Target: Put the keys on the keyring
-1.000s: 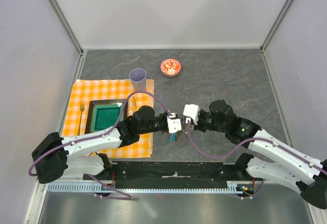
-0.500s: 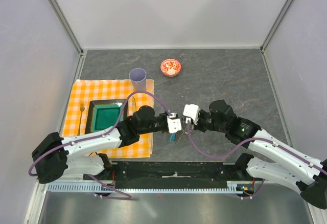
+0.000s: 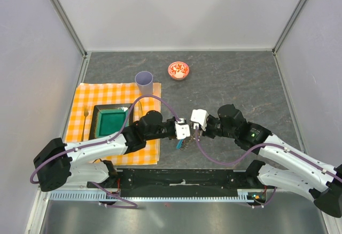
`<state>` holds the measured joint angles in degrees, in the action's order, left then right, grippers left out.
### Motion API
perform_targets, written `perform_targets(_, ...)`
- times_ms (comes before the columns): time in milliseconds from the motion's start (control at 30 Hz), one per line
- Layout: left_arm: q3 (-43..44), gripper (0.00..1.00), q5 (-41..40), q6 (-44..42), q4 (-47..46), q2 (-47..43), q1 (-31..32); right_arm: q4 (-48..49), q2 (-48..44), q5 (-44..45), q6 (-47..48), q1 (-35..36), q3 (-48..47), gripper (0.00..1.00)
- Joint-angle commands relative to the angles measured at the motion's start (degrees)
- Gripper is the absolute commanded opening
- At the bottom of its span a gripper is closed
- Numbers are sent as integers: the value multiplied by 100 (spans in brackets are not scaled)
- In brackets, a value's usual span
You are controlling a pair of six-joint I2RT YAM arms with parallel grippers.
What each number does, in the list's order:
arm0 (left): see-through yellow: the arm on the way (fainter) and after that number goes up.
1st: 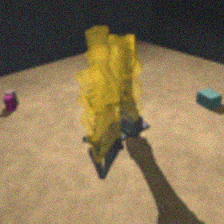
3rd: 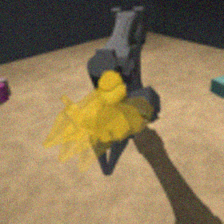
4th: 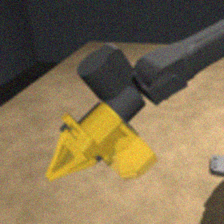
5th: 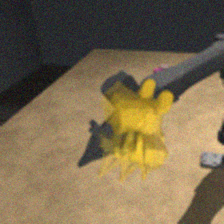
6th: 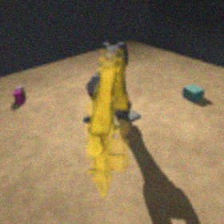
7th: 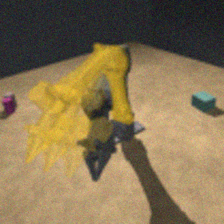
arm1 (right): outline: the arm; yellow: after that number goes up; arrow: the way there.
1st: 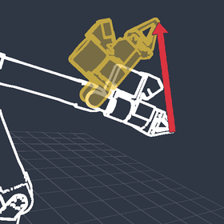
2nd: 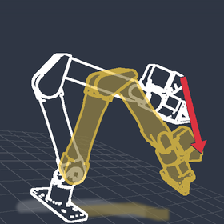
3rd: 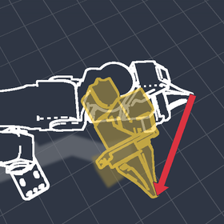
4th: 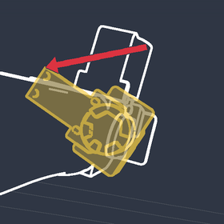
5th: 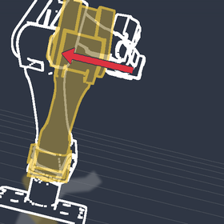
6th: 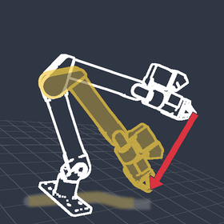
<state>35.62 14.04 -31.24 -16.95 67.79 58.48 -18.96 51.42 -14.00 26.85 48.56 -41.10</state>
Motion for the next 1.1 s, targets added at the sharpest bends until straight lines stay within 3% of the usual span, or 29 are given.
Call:
perform_targets(0,270,2,73,224,-379,-47,6,209,17,-156,31,40,-117,0)
perform_targets(433,279,2,-385,751,-476,-178,-117,165,17,-112,75,66,-82,0)
perform_targets(1067,51,2,-51,637,-652,-258,-144,410,-325,609,-40,66,50,0)
